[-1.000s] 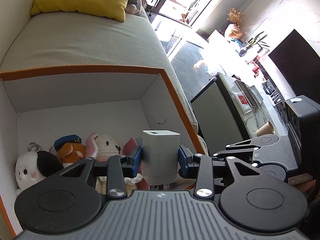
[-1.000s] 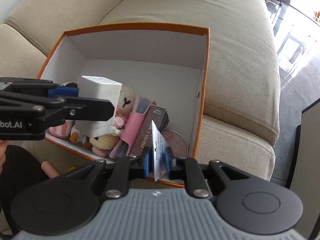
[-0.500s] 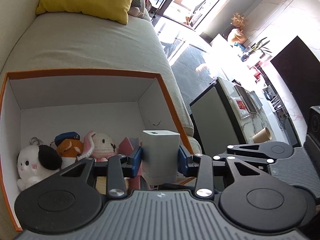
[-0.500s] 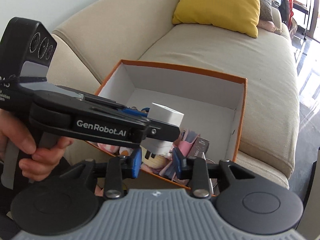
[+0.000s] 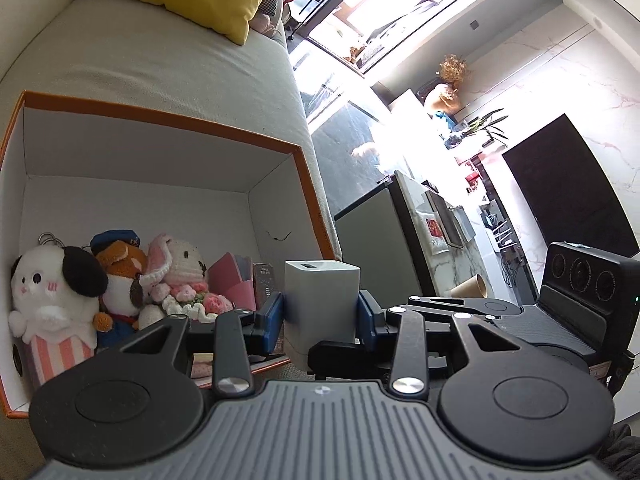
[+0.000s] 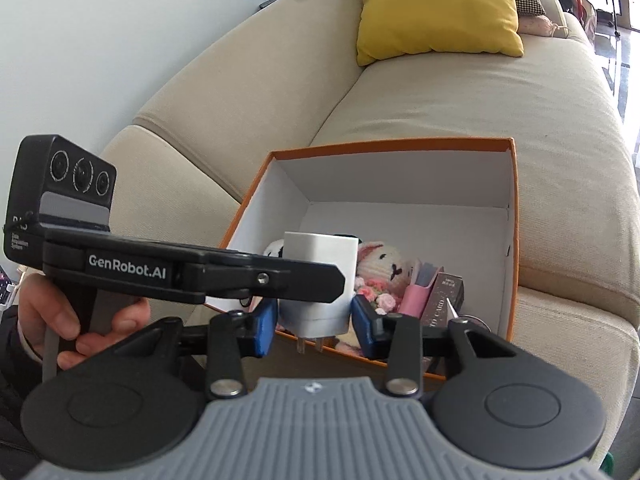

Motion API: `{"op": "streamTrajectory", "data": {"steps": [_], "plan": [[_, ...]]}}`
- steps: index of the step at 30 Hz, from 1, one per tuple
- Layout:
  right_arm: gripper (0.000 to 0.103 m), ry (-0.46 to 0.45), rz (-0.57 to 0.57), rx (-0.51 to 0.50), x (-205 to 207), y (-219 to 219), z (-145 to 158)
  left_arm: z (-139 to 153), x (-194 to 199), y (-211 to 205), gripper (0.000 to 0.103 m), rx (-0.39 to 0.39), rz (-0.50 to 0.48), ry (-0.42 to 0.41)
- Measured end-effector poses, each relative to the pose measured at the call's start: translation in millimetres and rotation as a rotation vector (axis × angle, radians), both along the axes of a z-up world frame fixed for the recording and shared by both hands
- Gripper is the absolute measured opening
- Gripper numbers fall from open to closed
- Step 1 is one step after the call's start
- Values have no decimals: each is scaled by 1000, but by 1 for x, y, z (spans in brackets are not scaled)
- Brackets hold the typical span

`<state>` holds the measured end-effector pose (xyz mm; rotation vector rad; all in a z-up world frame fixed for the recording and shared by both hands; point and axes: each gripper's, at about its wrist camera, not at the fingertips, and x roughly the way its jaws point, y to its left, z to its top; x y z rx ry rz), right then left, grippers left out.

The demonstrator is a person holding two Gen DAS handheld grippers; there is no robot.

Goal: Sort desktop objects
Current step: 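Lower the Vaseline tube into the box and open the right gripper, then grasp the white charger from the left gripper with right while left opens, then lower the white charger into the box and open the right gripper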

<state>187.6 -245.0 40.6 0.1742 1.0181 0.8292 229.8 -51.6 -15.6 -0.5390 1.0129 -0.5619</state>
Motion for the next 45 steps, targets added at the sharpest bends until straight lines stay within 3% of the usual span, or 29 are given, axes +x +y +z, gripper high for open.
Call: {"op": "streamTrajectory", "data": {"steps": [10, 15, 18, 23, 27, 31, 35, 38, 45], "plan": [[41, 30, -35, 76, 4, -6, 1, -5, 0, 12, 44, -100, 41, -4], [40, 36, -52, 67, 4, -5, 2, -12, 2, 13, 44, -136, 58, 23], [37, 3, -51, 8, 4, -3, 6, -9, 4, 11, 49, -67, 84, 1], [35, -24, -48, -66, 14, -2, 14, -11, 9, 15, 51, -65, 97, -1], [34, -63, -71, -174, 31, -6, 18, -14, 7, 23, 51, -47, 119, -8], [34, -103, -17, -357, 54, -1, 19, -19, 5, 27, 51, 1, 122, -3], [34, -158, 186, -559, 75, 17, 14, -19, 5, 24, 51, 37, 92, -18], [34, -223, 410, -702, 82, 35, 6, -17, 7, 18, 51, 81, 66, -37], [34, -238, 883, -872, 90, 78, -15, -16, 20, 8, 51, 145, 34, -60]]}}
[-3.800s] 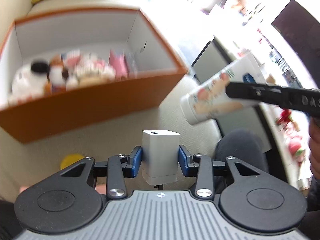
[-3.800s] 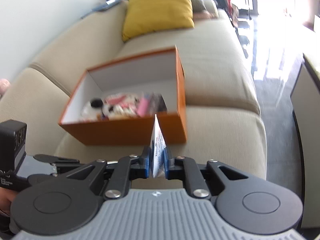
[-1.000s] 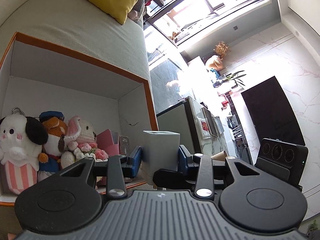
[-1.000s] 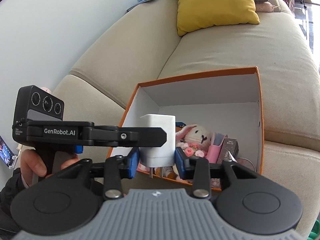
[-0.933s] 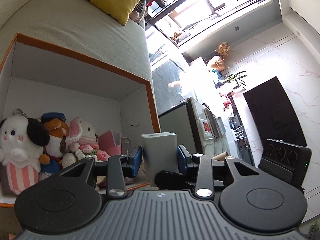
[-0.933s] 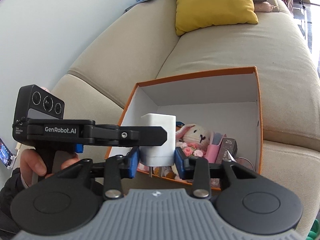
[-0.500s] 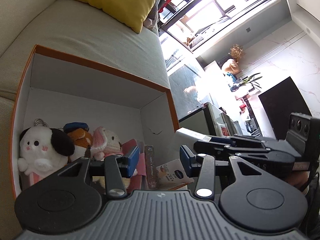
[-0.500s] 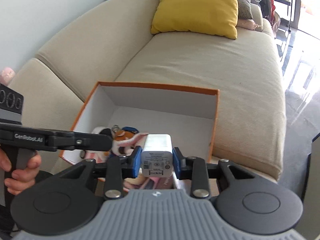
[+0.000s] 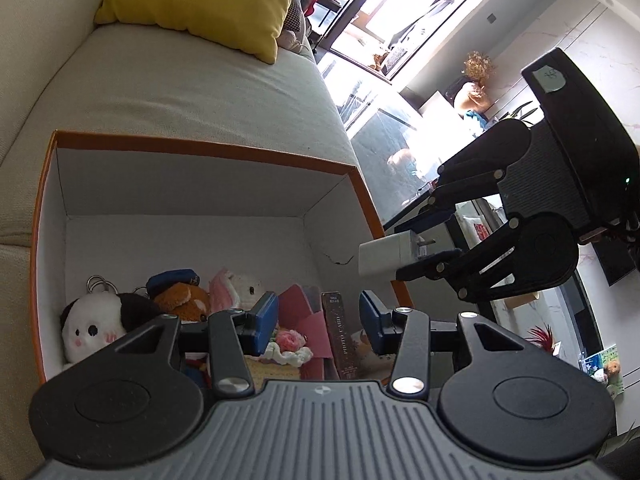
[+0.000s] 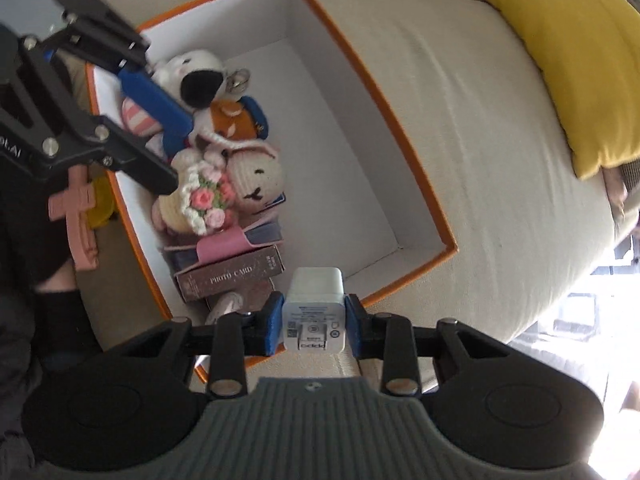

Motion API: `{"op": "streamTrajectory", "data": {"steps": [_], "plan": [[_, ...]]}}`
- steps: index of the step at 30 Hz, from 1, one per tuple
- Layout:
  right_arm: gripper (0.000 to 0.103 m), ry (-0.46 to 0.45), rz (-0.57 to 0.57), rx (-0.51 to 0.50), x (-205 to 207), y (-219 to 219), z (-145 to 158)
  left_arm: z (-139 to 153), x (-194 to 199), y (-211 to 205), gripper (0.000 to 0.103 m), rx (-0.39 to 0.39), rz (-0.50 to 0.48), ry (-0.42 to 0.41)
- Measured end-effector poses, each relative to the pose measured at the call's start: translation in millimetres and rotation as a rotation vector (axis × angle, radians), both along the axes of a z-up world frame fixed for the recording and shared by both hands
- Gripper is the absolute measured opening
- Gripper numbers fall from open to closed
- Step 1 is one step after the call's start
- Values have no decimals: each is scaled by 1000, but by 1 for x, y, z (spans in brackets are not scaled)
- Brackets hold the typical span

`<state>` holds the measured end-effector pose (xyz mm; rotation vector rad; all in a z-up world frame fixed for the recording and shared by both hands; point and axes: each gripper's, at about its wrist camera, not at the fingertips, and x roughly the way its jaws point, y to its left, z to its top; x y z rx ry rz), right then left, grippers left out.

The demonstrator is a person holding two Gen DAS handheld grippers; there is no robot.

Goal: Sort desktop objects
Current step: 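Lower the white charger into the box and open the right gripper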

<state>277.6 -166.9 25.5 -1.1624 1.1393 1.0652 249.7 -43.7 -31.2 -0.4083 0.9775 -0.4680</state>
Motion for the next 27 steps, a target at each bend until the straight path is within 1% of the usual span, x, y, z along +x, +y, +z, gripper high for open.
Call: {"op": "streamTrajectory", "data": {"steps": [5, 12, 15, 17, 20, 23, 27], "plan": [[34, 67, 201, -146, -4, 20, -32, -7, 3, 7, 51, -18, 16, 12], [34, 138, 325, -255, 3, 35, -72, -17, 6, 18, 51, -30, 32, 35], [34, 164, 343, -282, 6, 40, -84, -19, 6, 20, 51, -35, 34, 39], [34, 196, 347, -284, 9, 42, -84, -20, 7, 20, 51, -39, 36, 42], [34, 201, 339, -301, 17, 43, -84, -21, 8, 22, 51, -45, 39, 45], [34, 226, 342, -310, 22, 44, -83, -22, 8, 23, 51, -51, 39, 50], [34, 207, 383, -320, 21, 46, -77, -24, 7, 26, 51, -54, 42, 54]]}}
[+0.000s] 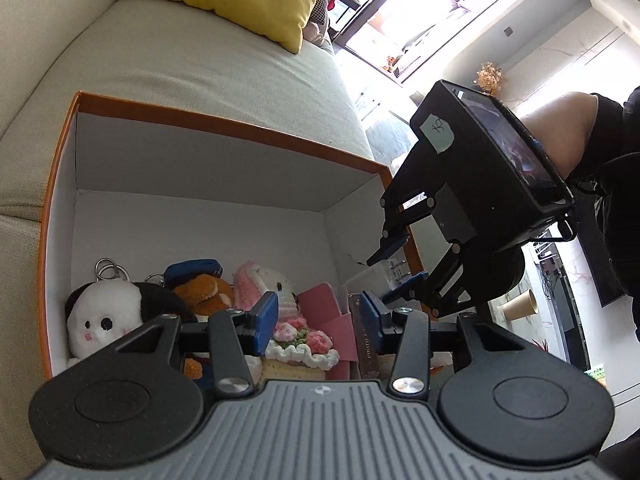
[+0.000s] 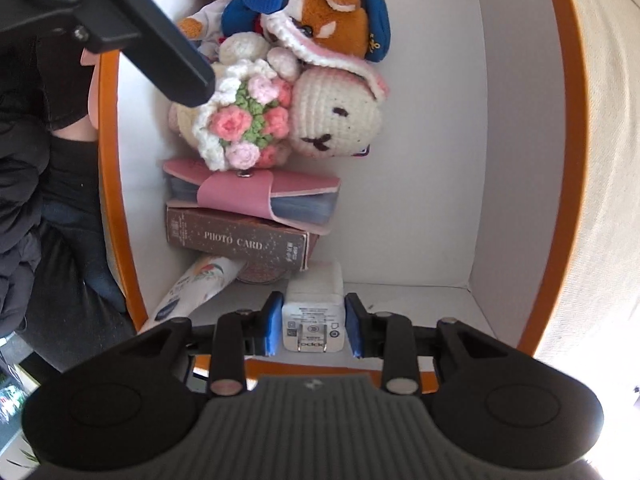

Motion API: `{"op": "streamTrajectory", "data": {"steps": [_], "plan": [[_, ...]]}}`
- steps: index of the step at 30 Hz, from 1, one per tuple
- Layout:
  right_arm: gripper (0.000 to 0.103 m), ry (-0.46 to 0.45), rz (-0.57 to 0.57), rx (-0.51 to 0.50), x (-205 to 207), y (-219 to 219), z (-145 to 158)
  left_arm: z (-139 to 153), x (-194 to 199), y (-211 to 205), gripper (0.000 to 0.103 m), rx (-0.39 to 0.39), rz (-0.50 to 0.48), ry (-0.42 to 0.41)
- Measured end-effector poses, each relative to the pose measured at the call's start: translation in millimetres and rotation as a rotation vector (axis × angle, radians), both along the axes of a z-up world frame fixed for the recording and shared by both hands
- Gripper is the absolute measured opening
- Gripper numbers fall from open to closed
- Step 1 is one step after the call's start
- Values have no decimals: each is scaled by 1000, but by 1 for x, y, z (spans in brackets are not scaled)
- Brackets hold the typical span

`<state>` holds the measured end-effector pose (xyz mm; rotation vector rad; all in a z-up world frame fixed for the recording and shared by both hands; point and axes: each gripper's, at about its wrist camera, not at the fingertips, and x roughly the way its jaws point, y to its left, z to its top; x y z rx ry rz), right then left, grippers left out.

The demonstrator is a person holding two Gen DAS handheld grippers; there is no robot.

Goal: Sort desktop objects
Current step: 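Lower the white charger into the box and open the right gripper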

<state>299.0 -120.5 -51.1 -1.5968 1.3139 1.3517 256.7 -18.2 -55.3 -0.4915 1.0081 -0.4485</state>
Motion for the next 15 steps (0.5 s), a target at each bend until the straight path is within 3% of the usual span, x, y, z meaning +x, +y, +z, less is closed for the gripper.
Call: {"op": "streamTrajectory", "data": {"steps": [8, 15], "plan": [[34, -6, 223, -27, -24, 3, -12, 1, -3, 3, 51, -17, 12, 9], [34, 3, 269, -49, -31, 7, -25, 1, -3, 8, 51, -14, 25, 13]]}}
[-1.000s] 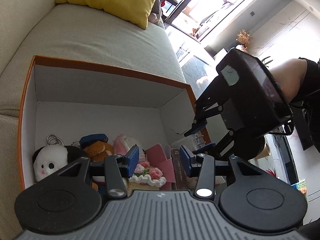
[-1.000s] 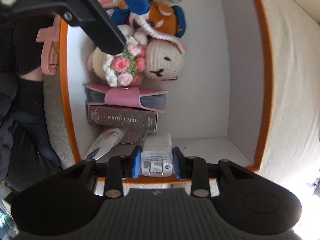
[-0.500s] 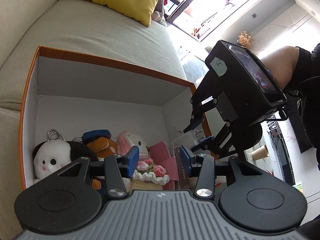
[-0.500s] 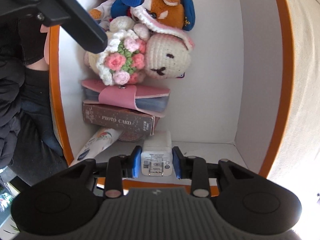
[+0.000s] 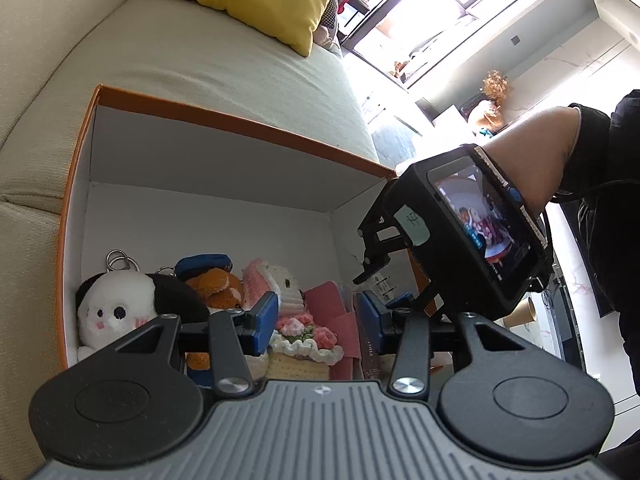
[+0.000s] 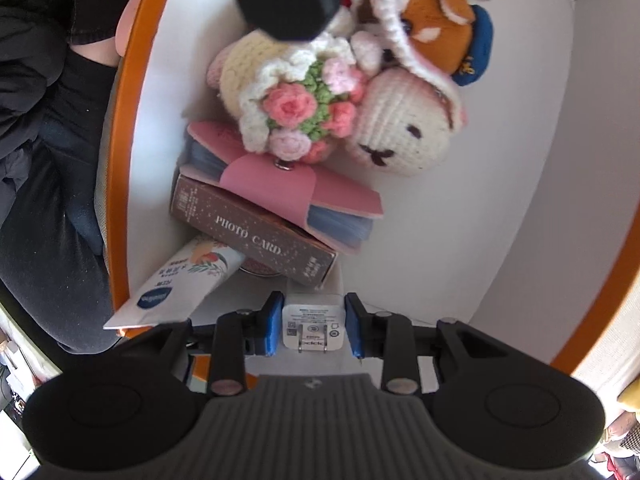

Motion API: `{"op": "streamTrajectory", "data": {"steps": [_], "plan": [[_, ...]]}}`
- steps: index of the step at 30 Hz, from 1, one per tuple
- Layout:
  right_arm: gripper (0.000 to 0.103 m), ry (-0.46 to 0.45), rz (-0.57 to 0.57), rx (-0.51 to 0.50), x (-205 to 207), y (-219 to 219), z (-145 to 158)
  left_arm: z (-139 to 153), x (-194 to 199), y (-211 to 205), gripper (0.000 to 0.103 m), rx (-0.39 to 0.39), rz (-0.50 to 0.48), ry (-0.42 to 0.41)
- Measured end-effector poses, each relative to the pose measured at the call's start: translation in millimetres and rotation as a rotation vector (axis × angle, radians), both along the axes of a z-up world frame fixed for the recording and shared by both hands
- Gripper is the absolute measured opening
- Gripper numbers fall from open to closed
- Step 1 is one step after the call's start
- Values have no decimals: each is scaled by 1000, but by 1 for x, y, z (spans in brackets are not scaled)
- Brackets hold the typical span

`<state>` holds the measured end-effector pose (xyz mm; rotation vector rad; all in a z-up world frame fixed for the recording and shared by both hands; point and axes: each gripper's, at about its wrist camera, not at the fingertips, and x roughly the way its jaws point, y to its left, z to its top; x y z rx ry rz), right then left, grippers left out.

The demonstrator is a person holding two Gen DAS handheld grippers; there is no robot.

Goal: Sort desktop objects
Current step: 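Lower the white charger into the box and open the right gripper, then grasp the pink selfie stick with left while right moves to the yellow tape measure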

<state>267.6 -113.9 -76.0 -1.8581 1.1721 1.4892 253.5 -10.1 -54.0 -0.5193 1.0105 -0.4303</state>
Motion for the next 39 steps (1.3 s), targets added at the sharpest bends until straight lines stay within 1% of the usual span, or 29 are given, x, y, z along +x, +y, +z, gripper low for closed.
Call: {"op": "streamTrajectory", "data": {"steps": [3, 7, 10, 12, 15, 18, 20, 25, 31, 37, 39], "plan": [[35, -41, -48, -13, 2, 5, -3, 0, 0, 0, 51, -1, -2, 0], [34, -73, -93, -24, 5, 11, -5, 0, 0, 0, 51, -4, -10, -2], [35, -111, -110, -9, 8, 14, -6, 0, -1, -2, 51, 0, -15, -2], [34, -112, -126, 3, 9, 15, -6, 0, -1, -3, 51, 3, -20, -1], [36, -73, -135, 6, 8, 13, -7, 1, -1, -5, 51, 11, -22, 4], [37, -97, -140, -15, 11, 12, -9, 2, -1, -8, 51, 26, -24, 9], [38, -102, -164, 5, 14, 11, -4, 5, -3, -10, 51, 36, -28, 8], [39, -113, -218, 64, 22, 7, 21, 14, -11, -16, 51, 60, -38, -1], [39, -142, -275, 140, 19, 2, 60, 30, -34, -24, 51, 103, -53, -30], [39, -211, -313, 238, 0, -3, 103, 54, -67, -28, 51, 147, -82, -78], [39, -234, -327, 297, -11, -5, 120, 61, -82, -27, 51, 163, -91, -99]]}}
